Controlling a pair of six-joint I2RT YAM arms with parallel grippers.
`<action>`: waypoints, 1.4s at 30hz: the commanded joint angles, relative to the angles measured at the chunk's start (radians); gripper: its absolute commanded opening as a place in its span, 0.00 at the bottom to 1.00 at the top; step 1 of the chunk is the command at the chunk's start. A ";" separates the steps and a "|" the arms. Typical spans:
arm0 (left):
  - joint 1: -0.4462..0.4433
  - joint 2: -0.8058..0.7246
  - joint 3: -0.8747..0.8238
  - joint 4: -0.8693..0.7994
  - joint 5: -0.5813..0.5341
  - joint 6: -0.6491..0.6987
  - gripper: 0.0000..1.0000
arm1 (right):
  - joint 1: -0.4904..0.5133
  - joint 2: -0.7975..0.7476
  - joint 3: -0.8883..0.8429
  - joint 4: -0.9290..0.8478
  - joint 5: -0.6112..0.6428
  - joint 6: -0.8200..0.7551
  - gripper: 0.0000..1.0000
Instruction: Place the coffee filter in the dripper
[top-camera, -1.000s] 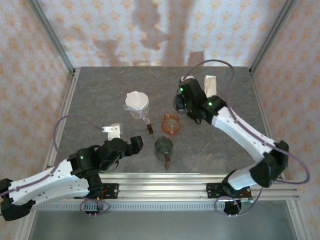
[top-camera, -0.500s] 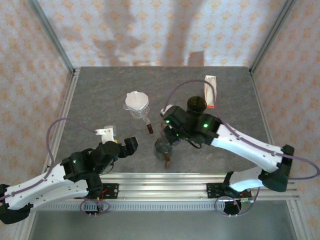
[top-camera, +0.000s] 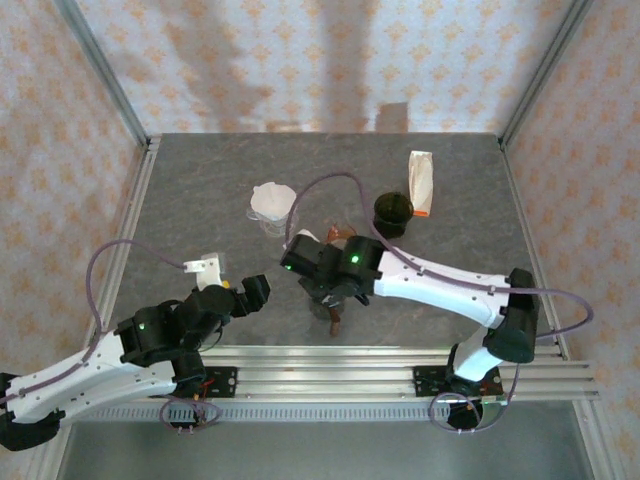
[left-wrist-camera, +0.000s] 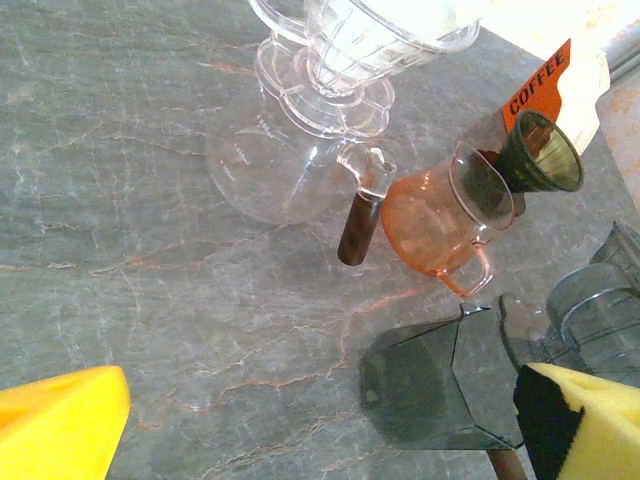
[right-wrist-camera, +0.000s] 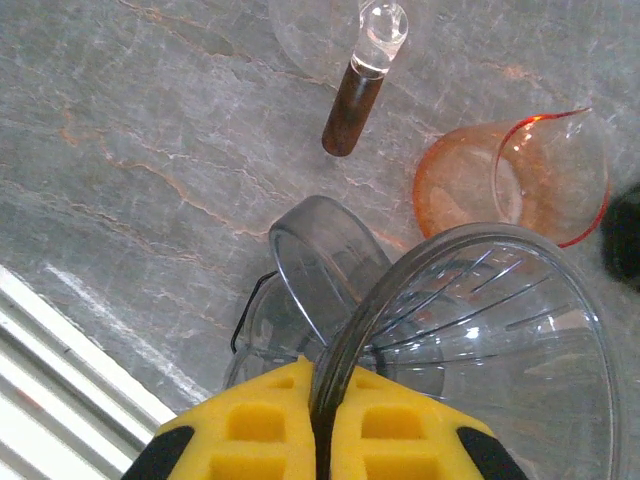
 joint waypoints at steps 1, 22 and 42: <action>-0.003 -0.029 -0.006 -0.053 -0.069 -0.017 1.00 | 0.036 0.027 0.046 -0.059 0.141 -0.014 0.00; -0.003 -0.088 -0.020 -0.088 -0.085 -0.024 1.00 | 0.113 0.077 -0.024 0.032 0.158 0.044 0.33; -0.004 -0.040 -0.029 -0.006 -0.050 0.001 1.00 | -0.092 -0.293 -0.192 0.213 0.091 0.145 0.63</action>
